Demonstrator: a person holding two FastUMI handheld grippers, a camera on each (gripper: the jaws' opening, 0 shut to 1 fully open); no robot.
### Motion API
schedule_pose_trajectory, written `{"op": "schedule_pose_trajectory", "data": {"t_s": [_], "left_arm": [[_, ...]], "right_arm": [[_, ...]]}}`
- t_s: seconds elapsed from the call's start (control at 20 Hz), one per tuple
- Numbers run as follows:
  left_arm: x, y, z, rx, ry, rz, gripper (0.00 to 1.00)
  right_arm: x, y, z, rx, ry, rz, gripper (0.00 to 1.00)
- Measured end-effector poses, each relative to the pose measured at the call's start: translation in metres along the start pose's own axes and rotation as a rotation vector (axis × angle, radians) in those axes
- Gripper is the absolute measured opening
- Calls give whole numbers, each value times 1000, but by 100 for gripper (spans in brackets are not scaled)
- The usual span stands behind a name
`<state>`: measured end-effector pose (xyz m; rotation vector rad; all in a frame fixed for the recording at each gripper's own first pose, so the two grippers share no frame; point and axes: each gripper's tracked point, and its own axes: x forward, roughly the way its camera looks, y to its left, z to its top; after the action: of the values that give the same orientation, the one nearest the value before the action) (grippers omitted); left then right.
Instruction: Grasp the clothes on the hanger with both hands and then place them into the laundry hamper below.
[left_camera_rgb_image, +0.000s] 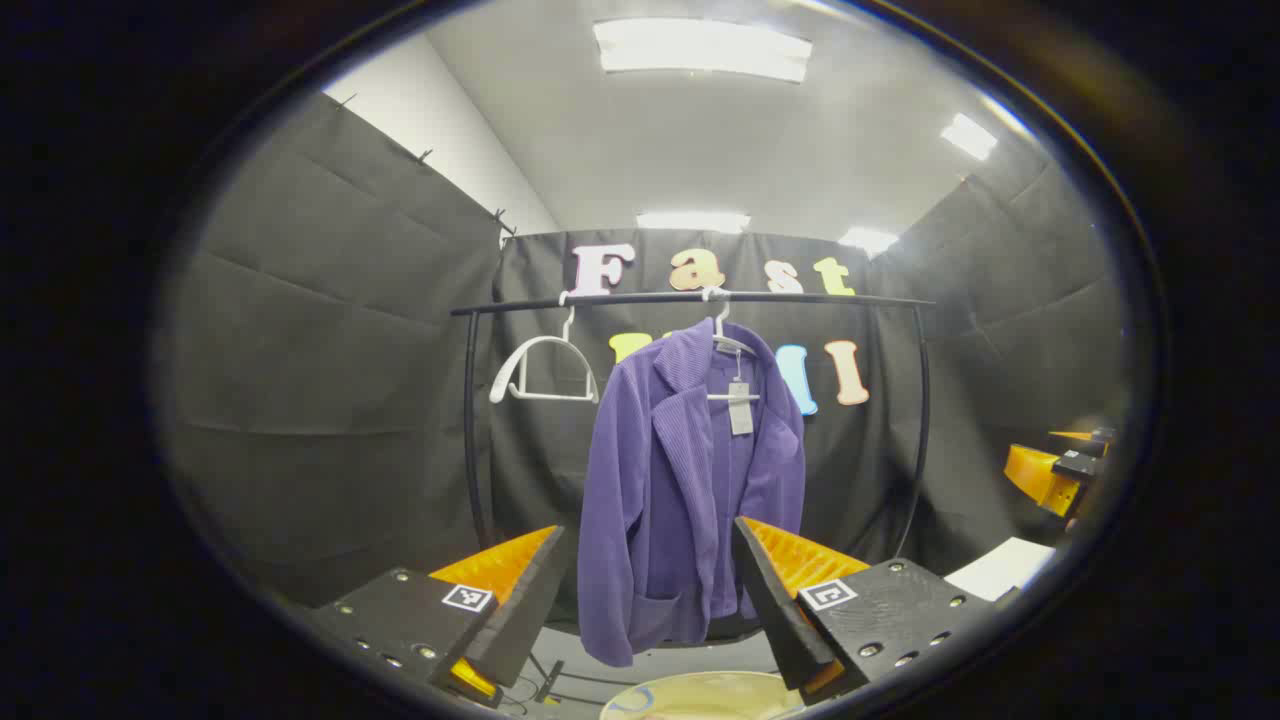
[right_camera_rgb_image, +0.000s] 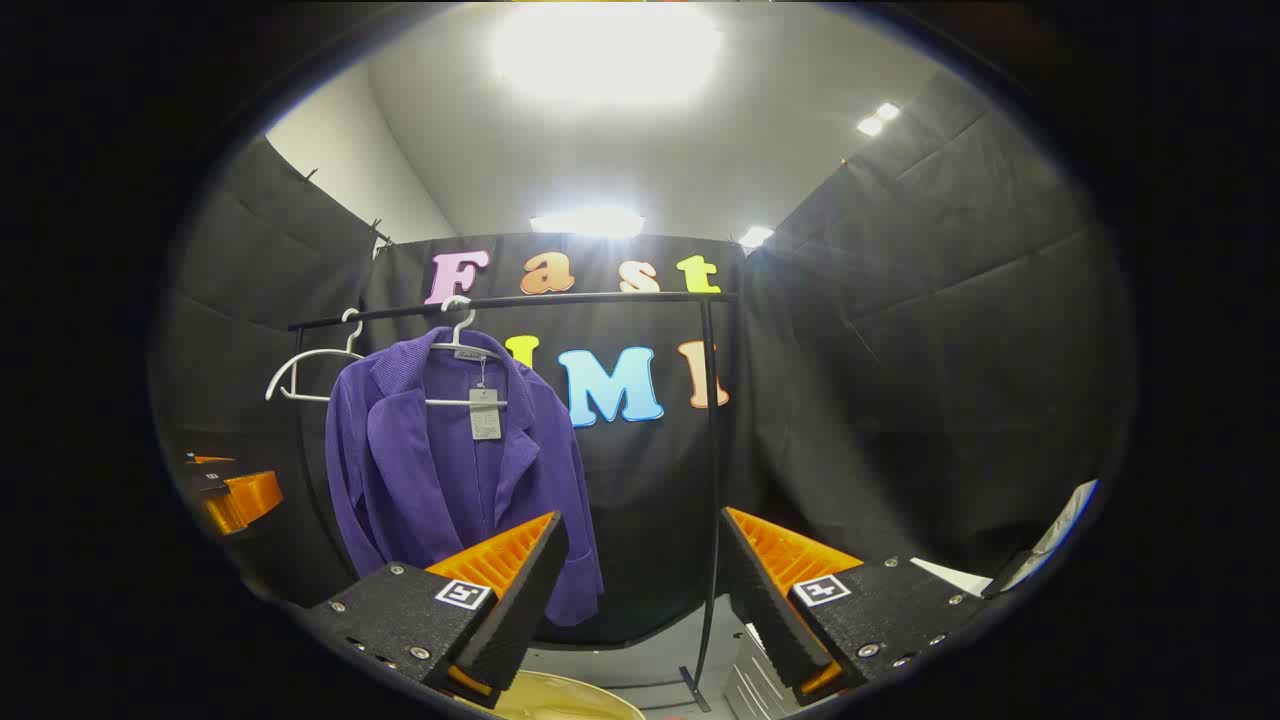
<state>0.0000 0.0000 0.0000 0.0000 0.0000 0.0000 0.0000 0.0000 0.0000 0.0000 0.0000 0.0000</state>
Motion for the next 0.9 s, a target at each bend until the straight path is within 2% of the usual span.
{"op": "schedule_pose_trajectory", "data": {"t_s": [0.05,0.1,0.15,0.3,0.35,0.4,0.45,0.55,0.6,0.65,0.7,0.75,0.9], "left_arm": [[0,2,0,0,0,1,99],[-1,2,1,-1,-1,0,94],[0,3,1,0,-1,0,99],[-1,8,3,12,-6,2,99],[-2,10,4,13,-8,4,89],[-2,10,5,12,-10,4,89],[-3,11,6,11,-11,5,94],[-3,13,4,8,-7,6,94],[-2,14,4,8,-6,9,99],[-2,15,4,9,-5,10,99],[0,15,3,10,-5,13,94],[0,15,5,12,-6,16,99],[5,13,5,10,-4,21,94]], "right_arm": [[-1,2,0,0,2,2,94],[0,3,0,-2,3,2,94],[-1,4,-1,-4,4,2,94],[0,9,0,-3,4,8,94],[1,11,-1,-3,8,8,94],[0,12,-1,-1,9,8,94],[-1,13,0,2,8,10,94],[0,19,-1,4,7,19,94],[1,20,-1,2,7,24,94],[2,21,-2,0,8,25,94],[3,22,-1,-1,6,27,94],[4,23,0,0,4,29,94],[10,27,3,-1,0,46,94]]}}
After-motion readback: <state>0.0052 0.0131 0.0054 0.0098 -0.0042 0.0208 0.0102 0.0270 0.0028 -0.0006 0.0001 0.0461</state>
